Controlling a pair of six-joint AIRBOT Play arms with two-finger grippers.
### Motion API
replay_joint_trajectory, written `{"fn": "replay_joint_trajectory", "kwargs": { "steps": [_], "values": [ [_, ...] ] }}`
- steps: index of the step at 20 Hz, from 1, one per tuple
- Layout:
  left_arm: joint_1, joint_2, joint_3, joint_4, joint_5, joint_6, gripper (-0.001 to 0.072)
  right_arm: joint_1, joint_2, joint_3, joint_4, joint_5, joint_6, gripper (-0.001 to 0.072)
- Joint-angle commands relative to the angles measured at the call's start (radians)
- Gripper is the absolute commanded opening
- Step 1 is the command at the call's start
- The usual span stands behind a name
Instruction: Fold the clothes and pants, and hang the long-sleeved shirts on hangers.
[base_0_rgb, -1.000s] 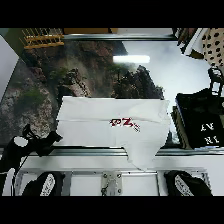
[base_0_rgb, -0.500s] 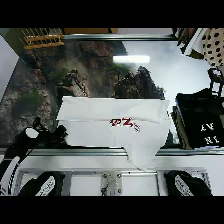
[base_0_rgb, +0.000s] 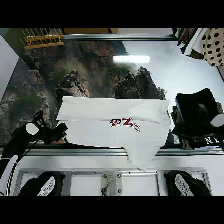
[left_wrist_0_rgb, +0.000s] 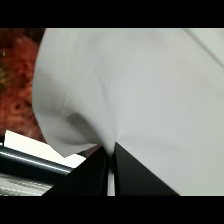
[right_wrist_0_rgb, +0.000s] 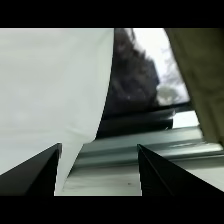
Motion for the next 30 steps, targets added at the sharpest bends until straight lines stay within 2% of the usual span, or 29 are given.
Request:
{"fn": "replay_joint_trajectory", "kwargs": {
  "steps": [1,8,11,12,13,14,15,17,20,22,26,30],
  "values": [
    [-0.002,0.05,0.003,0.011,0.001,0.008,0.001,0.014,0.0,-0.221,0.158,-0.029,-0.003,0.051],
    [-0.002,0.051,0.003,0.01,0.007,0.01,0.001,0.263,-0.002,-0.306,0.28,-0.188,0.002,0.0509],
    [-0.002,0.051,0.003,0.01,0.007,0.011,0.001,0.324,-0.021,-0.306,0.302,-0.203,0.0,0.0507],
    [-0.002,0.051,0.003,0.01,0.007,0.011,0.001,0.33,-0.023,-0.304,0.301,-0.203,0.0,0.0418],
    [-0.002,0.051,0.003,0.011,0.007,0.011,0.001,0.329,-0.02,-0.301,0.301,-0.203,-0.006,0.0218],
    [-0.002,0.051,0.004,0.011,0.005,0.017,0.001,0.328,-0.016,-0.292,0.293,-0.195,-0.007,0.0093],
    [-0.001,0.051,0.004,0.011,-0.001,0.039,0.001,0.327,-0.008,-0.27,0.265,-0.166,-0.006,0.0008],
    [0.027,0.051,0.004,0.011,-0.07,0.071,0.001,0.326,0.019,-0.201,0.164,-0.07,0.003,0.0011],
    [0.094,0.051,0.004,0.009,-0.234,0.198,0.001,0.284,0.058,-0.079,0.002,0.089,0.005,0.0011],
    [0.108,0.051,0.004,0.008,-0.324,0.242,0.0009,0.236,0.063,0.003,-0.03,0.147,0.003,0.001],
    [0.04,0.029,0.063,0.009,-0.308,0.249,0.0009,0.221,0.004,0.154,-0.029,0.145,0.0,0.0009],
    [-0.035,-0.131,0.28,0.014,-0.284,0.251,0.0009,0.222,-0.124,0.295,-0.028,0.093,0.0,0.0009]
  ]
}}
